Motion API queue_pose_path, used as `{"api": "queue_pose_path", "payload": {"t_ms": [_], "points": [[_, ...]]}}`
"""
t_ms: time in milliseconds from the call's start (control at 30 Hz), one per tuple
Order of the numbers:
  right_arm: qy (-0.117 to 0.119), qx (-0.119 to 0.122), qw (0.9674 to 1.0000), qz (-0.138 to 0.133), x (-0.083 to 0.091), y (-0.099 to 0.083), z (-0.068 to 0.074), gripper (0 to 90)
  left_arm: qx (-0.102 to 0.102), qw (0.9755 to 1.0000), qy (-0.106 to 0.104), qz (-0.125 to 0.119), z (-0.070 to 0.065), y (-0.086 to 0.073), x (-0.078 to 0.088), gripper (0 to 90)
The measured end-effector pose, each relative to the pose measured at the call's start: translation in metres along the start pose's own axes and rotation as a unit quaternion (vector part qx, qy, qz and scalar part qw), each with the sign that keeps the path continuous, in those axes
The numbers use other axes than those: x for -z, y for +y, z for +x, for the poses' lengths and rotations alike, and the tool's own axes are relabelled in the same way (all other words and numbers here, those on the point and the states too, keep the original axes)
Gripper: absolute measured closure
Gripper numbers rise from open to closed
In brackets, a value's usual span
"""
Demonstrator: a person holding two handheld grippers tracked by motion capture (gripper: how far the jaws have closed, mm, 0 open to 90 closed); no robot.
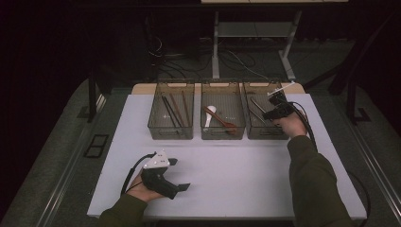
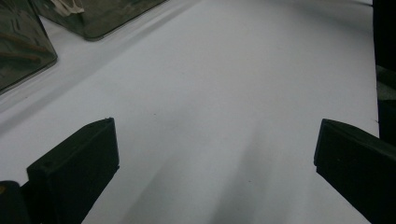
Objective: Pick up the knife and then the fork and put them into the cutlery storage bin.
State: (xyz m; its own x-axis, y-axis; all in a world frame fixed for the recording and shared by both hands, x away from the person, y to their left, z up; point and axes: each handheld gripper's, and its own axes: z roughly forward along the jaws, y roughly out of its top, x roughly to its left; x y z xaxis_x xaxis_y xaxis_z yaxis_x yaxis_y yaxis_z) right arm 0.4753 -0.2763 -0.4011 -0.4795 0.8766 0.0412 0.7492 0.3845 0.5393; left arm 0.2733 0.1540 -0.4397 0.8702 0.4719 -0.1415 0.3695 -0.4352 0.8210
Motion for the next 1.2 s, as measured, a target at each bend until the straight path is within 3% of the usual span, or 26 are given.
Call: {"api": "queue_pose_path", "payload": {"t_ms": [267,533,767,967,1200], "points": [[0.003,-0.013,0.9995,-0.03,0.009,-0.002,-0.004,59.7,0.001,1.0,0.0,0.0,0.0,0.0,0.0,0.0],[0.034,-0.014,0.9959,-0.083,0.028,-0.005,-0.003,40.0,0.0,1.0,-0.001,0.003,0.0,0.0,-0.001,0.0],[0.023,-0.008,0.9935,-0.112,0.041,-0.01,0.002,21.6,0.005,1.0,0.0,0.003,0.0,0.0,-0.002,0.0],[0.031,-0.011,0.9901,-0.137,0.051,-0.015,0.008,14.1,0.006,1.0,0.0,0.002,0.0,0.0,-0.002,0.0],[0.037,-0.003,0.987,-0.156,0.061,-0.024,0.014,14.0,0.008,1.0,-0.001,0.002,0.001,0.0,-0.002,0.0]]}}
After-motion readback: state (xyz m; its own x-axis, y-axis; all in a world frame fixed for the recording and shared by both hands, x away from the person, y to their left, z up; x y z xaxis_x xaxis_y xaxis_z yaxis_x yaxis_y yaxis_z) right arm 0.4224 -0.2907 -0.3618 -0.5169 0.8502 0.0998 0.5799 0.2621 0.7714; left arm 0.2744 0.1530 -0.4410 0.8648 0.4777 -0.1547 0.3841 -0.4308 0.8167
